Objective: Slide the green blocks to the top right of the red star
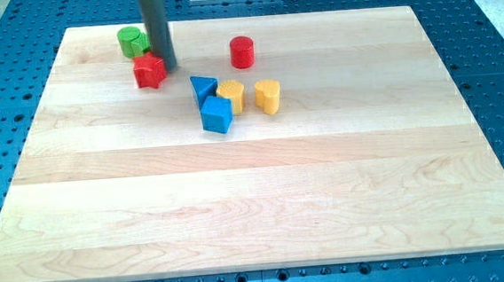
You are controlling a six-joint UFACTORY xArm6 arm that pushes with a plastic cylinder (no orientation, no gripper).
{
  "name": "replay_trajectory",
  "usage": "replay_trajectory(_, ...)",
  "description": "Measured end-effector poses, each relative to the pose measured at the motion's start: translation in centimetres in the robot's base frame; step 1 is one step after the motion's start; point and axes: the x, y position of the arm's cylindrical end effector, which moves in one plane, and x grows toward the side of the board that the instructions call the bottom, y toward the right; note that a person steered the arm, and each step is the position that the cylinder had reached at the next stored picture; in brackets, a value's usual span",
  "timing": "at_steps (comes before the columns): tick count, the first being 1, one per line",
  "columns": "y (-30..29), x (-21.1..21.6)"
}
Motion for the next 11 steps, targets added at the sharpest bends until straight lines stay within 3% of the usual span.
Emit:
replay_trajectory(2, 3.0, -8.5)
replay_trajectory(3, -2.8, -10.0)
replay_trajectory(4, -9.5, -9.1)
replay_trajectory(5, -7.3, -6.8)
replay_trajectory(8, -0.5, -8.8)
replay_trajectory(9, 6.5, -7.6)
replay_trajectory(10, 8.2, -6.9)
replay_trajectory(11, 8.3, -2.9)
